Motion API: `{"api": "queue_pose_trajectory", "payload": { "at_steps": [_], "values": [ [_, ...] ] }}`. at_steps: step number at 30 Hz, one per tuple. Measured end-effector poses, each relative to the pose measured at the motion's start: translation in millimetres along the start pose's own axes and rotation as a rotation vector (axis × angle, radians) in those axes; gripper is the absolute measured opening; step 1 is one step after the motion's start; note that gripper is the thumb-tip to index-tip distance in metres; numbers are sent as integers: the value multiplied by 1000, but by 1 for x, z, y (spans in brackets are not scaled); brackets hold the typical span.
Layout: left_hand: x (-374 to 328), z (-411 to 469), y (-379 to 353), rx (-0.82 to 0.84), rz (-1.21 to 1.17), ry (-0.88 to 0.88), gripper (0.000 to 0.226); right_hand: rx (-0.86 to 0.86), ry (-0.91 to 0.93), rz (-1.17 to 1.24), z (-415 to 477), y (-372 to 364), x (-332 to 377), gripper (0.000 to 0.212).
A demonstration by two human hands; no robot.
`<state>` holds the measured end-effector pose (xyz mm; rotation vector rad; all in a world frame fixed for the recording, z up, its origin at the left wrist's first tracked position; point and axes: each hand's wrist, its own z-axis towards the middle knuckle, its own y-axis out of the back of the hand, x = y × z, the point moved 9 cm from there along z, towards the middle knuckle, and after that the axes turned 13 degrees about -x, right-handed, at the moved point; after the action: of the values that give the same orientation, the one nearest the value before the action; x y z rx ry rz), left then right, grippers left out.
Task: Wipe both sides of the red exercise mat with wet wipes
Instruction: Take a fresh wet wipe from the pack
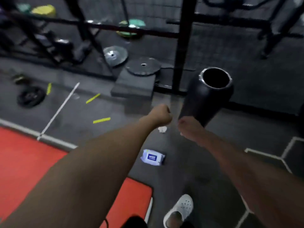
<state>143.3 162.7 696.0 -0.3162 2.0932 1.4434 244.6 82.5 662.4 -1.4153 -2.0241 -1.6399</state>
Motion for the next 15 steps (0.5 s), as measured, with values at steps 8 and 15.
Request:
{"api": "queue_pose_trajectory", "payload": {
  "at_steps": [8,15],
  "values": [
    [233,-111,-31,-309,-229,397,20,202,214,-195,-41,-196,-21,19],
    [411,-125,-214,-430,-497,670,26,340,315,-412,1,-391,-164,13]
  ]
}}
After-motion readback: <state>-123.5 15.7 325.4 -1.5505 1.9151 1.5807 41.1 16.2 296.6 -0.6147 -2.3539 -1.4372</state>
